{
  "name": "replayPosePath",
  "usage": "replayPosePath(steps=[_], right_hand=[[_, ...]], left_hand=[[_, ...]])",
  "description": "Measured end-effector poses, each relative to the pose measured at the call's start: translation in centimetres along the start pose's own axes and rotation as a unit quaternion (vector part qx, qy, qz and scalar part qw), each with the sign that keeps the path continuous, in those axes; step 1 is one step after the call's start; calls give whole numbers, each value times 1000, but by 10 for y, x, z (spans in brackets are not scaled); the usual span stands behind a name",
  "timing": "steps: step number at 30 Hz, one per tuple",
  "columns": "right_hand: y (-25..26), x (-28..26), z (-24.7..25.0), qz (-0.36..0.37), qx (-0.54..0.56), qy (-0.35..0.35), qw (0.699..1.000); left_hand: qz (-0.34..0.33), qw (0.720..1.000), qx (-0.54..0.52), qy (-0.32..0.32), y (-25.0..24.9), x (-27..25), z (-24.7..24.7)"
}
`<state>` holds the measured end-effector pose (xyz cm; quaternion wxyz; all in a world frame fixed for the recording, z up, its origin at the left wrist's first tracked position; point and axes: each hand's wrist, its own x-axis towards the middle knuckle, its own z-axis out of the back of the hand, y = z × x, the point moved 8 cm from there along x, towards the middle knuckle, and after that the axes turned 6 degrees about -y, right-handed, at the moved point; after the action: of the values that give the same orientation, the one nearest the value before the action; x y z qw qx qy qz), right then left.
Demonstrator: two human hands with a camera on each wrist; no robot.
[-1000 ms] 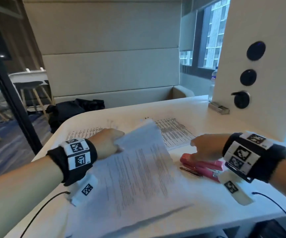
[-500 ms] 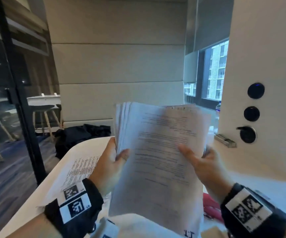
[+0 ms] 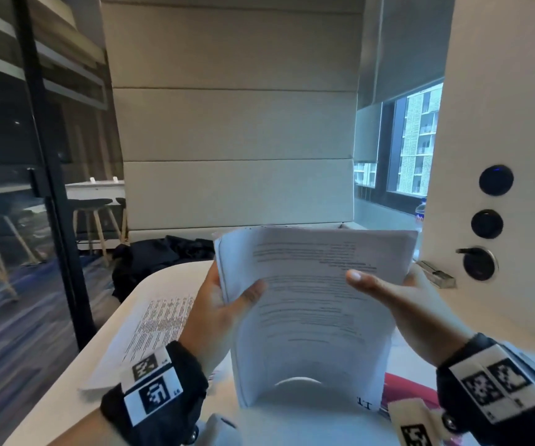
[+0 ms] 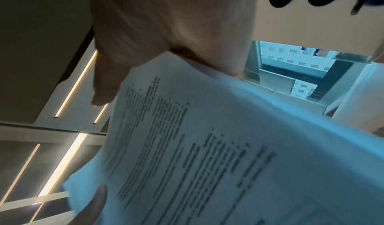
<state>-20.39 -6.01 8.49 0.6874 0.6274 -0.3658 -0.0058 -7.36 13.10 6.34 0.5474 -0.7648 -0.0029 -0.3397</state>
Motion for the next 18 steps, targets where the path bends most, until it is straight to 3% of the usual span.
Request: replayPosePath(steps=[2,6,13,18], right_hand=[[7,3,-7,3,0,19,1000],[15,10,3,35,21,-81,996],[5,-6,-7,17,9,-102,995],[20,-1,-6,41,11,-117,992]], left_hand=[[-4,1000,6,4,-7,1,-5],[-4,999,-28,-24,-15,6,-2],[34,996,-38,-78,7,-6,13],[17,995,-85,-58,-12,-7,12]])
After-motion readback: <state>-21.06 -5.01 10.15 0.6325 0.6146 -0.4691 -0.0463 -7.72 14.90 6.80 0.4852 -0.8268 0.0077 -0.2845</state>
